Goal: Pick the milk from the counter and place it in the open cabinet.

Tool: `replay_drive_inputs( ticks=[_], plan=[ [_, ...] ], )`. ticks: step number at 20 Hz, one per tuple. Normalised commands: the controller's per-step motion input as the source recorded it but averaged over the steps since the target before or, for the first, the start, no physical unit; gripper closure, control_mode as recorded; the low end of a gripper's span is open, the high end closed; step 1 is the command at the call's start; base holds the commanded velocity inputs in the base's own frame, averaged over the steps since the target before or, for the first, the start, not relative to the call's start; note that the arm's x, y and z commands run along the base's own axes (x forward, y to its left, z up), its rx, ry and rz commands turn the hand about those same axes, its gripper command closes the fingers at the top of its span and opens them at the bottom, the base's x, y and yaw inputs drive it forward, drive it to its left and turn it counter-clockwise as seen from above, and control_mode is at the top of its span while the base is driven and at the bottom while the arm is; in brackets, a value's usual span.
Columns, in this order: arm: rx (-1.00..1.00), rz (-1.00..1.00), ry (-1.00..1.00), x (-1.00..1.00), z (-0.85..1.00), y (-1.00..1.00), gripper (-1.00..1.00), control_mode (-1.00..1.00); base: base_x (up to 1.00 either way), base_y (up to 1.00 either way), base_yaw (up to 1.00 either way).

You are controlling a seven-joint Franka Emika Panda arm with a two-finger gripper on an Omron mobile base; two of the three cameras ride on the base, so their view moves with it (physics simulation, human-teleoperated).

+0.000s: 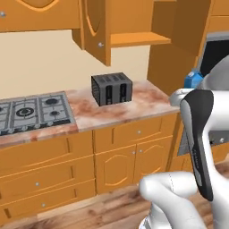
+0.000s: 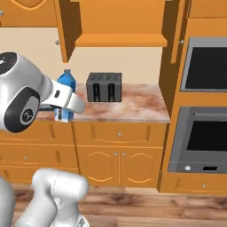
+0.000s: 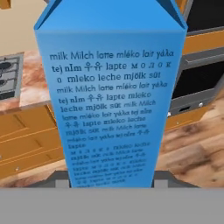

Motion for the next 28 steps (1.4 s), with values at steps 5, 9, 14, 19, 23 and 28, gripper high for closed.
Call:
replay_drive_inputs(
  ticks=[5, 9, 14, 19, 23, 28],
  plan=[
    [0.00, 0.00, 0.00, 0.00, 0.00, 0.00, 1.00, 1.00, 0.81, -0.66, 0.21],
    [0.00, 0.00, 0.00, 0.00, 0.00, 0.00, 1.00, 1.00, 0.55, -0.05, 0.35],
    [0.00, 0.00, 0.00, 0.00, 0.00, 0.00, 1.00, 1.00, 0.12, 0.03, 0.30],
    [0.00, 0.00, 0.00, 0.00, 0.00, 0.00, 1.00, 1.00, 0.72, -0.07, 0.14],
    [0.00, 0.00, 0.00, 0.00, 0.00, 0.00, 1.00, 1.00, 0.96, -0.08, 0.01],
    [0.00, 0.00, 0.00, 0.00, 0.00, 0.00, 1.00, 1.00, 0.24, 0.00, 0.00]
  ],
)
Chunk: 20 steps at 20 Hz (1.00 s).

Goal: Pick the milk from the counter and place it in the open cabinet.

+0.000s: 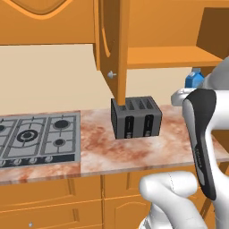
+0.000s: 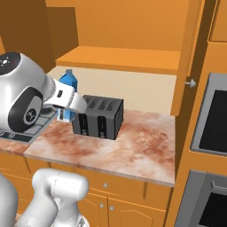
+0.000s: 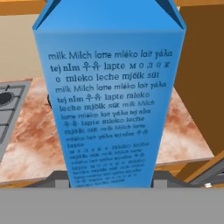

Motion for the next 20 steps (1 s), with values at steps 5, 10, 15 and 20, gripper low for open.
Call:
replay_drive_inputs(
  ticks=[5, 10, 15, 20],
  plan=[
    [0.00, 0.00, 0.00, 0.00, 0.00, 0.00, 1.00, 1.00, 0.00, 0.00, 0.01],
    [0.00, 0.00, 0.00, 0.00, 0.00, 0.00, 1.00, 1.00, 0.00, 0.00, 0.00],
    [0.00, 0.00, 0.00, 0.00, 0.00, 0.00, 1.00, 1.00, 0.00, 0.00, 0.00],
    [0.00, 0.00, 0.00, 0.00, 0.00, 0.00, 1.00, 1.00, 0.00, 0.00, 0.00]
  ],
)
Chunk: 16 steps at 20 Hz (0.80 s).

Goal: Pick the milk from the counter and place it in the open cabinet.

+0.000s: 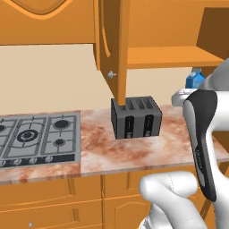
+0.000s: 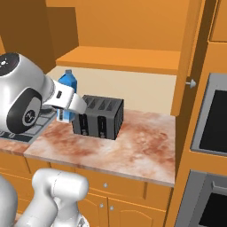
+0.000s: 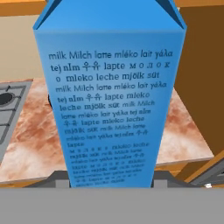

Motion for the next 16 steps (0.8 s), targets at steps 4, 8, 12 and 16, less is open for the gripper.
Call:
replay_drive_inputs(
  ticks=[4, 8, 12, 16],
  plan=[
    [0.00, 0.00, 0.00, 0.00, 0.00, 0.00, 1.00, -1.00, 0.00, 0.00, 0.00],
    [0.00, 0.00, -0.01, -0.01, 0.00, 0.00, 1.00, -1.00, 0.00, 0.00, 0.00],
    [0.00, 0.00, -0.19, -0.22, 0.02, 0.00, 1.00, -1.00, 0.00, 0.00, 0.00],
    [0.00, 0.00, -0.08, -0.27, 0.38, 0.00, 1.00, -1.00, 0.00, 0.00, 0.00]
  ],
)
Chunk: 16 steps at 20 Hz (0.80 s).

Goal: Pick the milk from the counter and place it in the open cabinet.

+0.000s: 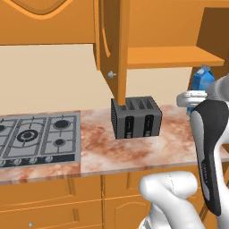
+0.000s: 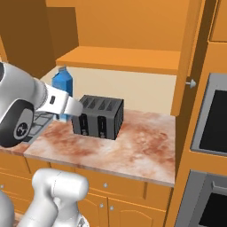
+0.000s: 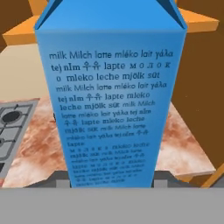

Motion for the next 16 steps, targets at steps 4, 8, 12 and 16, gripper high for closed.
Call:
replay_drive_inputs(
  ticks=[4, 8, 12, 16],
  plan=[
    [-0.04, 0.00, -0.01, 0.21, 0.82, 0.00, 1.00, -1.00, 0.00, 0.00, 0.00],
    [-0.03, 0.00, 0.00, 0.63, 0.86, -0.01, 1.00, -1.00, 0.00, 0.00, 0.00],
    [-0.01, 0.00, 0.00, 0.97, 0.45, -0.12, 1.00, -1.00, 0.00, 0.00, 0.00],
    [0.00, 0.00, 0.00, 1.00, 0.07, -0.12, 1.00, -1.00, 0.00, 0.00, 0.00]
  ],
)
